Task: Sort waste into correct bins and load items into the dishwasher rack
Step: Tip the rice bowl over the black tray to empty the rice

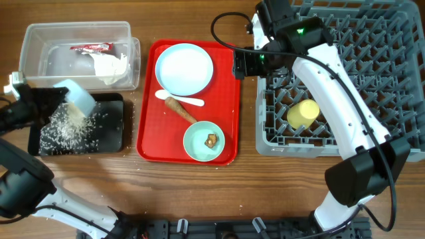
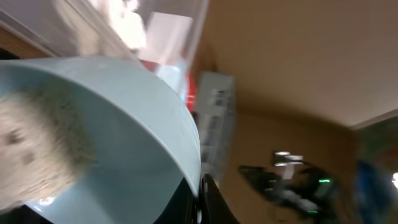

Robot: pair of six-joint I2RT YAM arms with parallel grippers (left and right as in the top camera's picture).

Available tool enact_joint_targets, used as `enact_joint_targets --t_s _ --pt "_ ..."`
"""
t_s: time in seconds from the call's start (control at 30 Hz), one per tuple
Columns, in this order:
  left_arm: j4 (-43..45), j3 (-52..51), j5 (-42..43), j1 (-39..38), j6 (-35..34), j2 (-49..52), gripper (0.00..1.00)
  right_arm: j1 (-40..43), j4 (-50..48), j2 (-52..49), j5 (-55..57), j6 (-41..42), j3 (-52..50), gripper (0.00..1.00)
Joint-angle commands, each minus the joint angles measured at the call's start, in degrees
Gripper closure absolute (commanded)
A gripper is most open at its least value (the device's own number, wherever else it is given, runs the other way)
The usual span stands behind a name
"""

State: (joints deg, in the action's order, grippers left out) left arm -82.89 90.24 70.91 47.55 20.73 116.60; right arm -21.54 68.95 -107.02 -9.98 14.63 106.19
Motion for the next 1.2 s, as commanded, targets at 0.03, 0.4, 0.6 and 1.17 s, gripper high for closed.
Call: enact_joint_targets --t_s 0.03,0.4,0.6,1.17 --pt "-1.6 0.4 9.5 0.4 1.2 0.2 0.96 0.0 0.7 0.4 1.0 -1.1 -0.5 0.13" --pt "-3.6 0.4 10.2 3.3 1.6 0.2 0.96 0.0 1.8 0.4 1.0 -1.1 -0.5 0.13" --pt "-4.3 0.4 9.8 6.0 1.1 0.2 0.96 0.0 1.8 0.4 0.9 -1.0 -0.5 0.13" --pt "-12.6 0.4 12.4 6.6 5.9 0.3 0.96 0.0 2.3 0.4 1.0 -1.0 -0.5 0.13"
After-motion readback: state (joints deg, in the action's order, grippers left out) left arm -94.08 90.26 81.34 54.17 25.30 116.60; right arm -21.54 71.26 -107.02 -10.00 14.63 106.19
